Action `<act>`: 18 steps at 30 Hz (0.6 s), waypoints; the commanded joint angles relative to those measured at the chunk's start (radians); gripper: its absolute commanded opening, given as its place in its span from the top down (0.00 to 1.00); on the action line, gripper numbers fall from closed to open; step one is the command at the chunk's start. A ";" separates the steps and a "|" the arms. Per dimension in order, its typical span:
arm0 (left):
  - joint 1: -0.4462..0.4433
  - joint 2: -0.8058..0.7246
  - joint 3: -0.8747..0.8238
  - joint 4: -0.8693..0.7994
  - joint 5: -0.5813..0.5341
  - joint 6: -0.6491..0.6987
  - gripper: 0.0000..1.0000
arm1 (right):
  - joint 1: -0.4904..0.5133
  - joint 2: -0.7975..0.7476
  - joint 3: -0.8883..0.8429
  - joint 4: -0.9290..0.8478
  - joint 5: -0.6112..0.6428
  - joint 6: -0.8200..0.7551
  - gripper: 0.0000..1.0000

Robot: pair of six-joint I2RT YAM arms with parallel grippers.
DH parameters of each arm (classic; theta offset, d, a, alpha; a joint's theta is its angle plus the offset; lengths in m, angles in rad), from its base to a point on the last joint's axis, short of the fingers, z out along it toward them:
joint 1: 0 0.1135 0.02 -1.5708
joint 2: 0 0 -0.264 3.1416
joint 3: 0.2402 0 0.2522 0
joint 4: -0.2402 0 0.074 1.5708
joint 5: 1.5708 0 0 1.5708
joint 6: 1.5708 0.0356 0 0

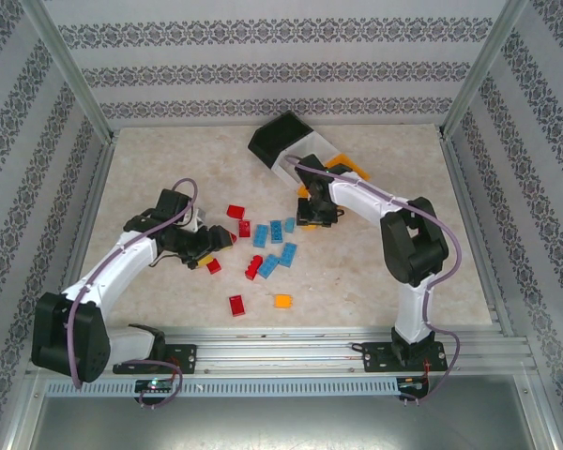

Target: Sort the legos into containers by color

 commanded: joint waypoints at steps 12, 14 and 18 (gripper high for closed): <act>0.013 0.028 0.007 0.044 0.041 0.008 0.27 | -0.157 -0.113 0.128 -0.073 -0.003 -0.013 0.75; 0.013 0.022 0.008 0.029 0.042 0.016 0.27 | -0.195 -0.077 0.179 -0.086 -0.007 -0.032 0.75; 0.000 0.011 0.021 -0.022 0.036 0.055 0.27 | -0.246 0.011 0.284 -0.111 -0.015 -0.060 0.70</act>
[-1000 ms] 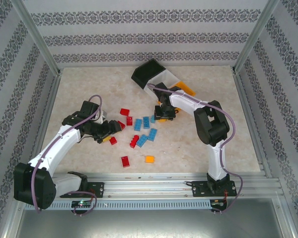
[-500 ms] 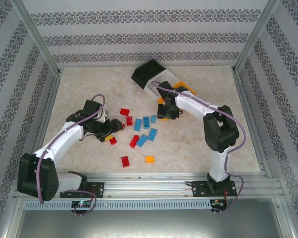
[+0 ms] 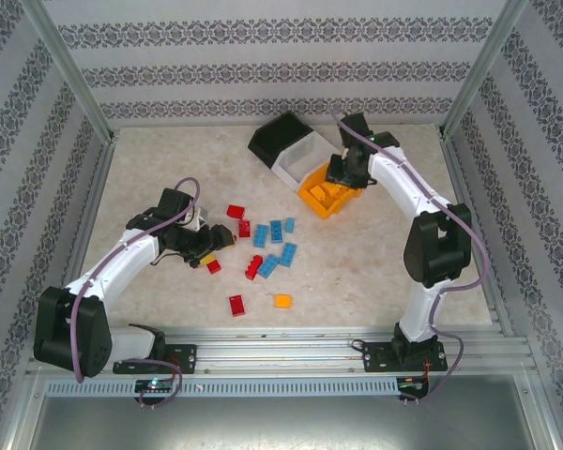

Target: Sort the legos into containers by color

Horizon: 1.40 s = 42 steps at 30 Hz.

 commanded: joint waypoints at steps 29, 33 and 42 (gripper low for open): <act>0.011 -0.043 -0.033 0.034 -0.024 -0.014 0.20 | 0.566 -0.379 -0.587 -0.063 -0.067 0.307 0.21; 0.026 -0.080 -0.042 0.017 -0.047 -0.019 0.19 | 0.656 -0.369 -0.620 -0.007 -0.031 0.420 0.21; 0.046 -0.153 -0.073 -0.018 -0.068 -0.036 0.18 | 0.763 -0.245 -0.590 0.048 -0.008 0.467 0.25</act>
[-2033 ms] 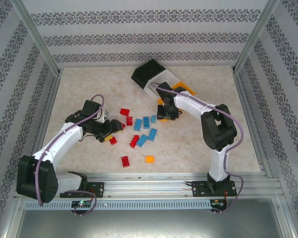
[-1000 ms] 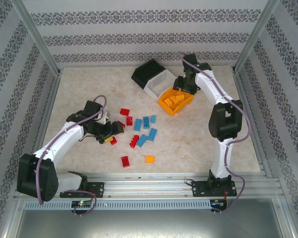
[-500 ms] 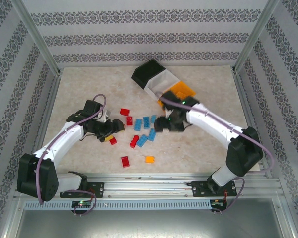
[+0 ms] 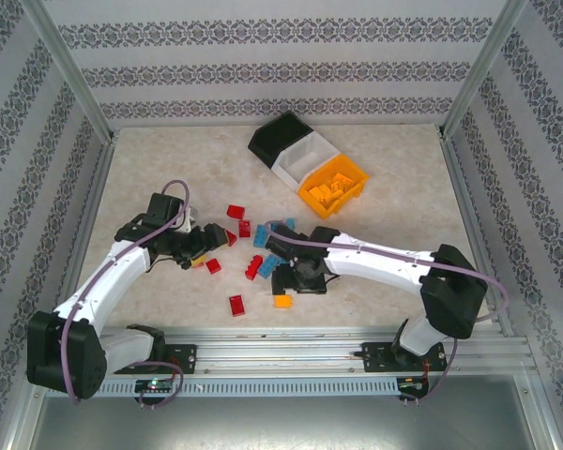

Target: Sort the legos into containers by color

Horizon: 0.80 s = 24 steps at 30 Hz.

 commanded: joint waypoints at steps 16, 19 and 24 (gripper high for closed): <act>0.021 -0.106 -0.063 -0.069 -0.027 -0.037 0.17 | 0.072 0.204 0.045 0.074 0.004 0.036 0.33; 0.023 -0.112 -0.062 -0.079 -0.028 -0.035 0.17 | 0.078 0.224 0.038 0.087 -0.003 0.040 0.35; 0.024 -0.128 -0.069 -0.082 -0.032 -0.042 0.16 | 0.085 0.244 0.037 0.079 0.009 0.043 0.45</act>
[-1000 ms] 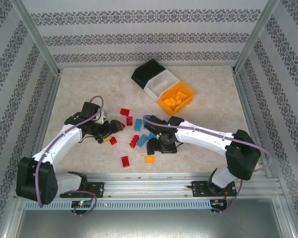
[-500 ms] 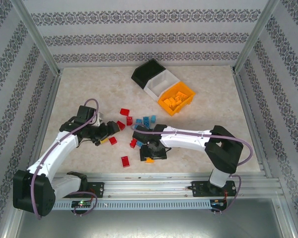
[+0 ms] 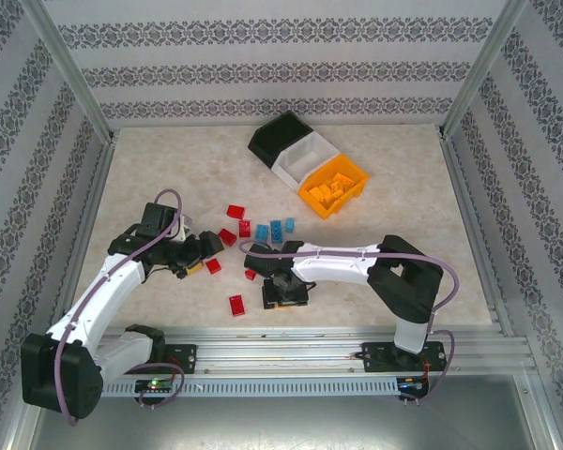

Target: Sort the legos into containers by color

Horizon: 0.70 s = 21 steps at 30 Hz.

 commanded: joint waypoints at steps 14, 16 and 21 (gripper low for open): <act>0.017 -0.003 -0.012 -0.003 -0.006 -0.018 0.16 | -0.040 -0.096 -0.015 -0.068 0.073 -0.008 0.62; 0.016 0.007 0.001 -0.011 -0.005 -0.003 0.16 | -0.091 -0.136 -0.008 -0.090 0.080 -0.035 0.62; 0.011 0.030 0.029 -0.043 0.018 0.046 0.16 | -0.308 -0.222 0.069 -0.136 0.087 -0.162 0.62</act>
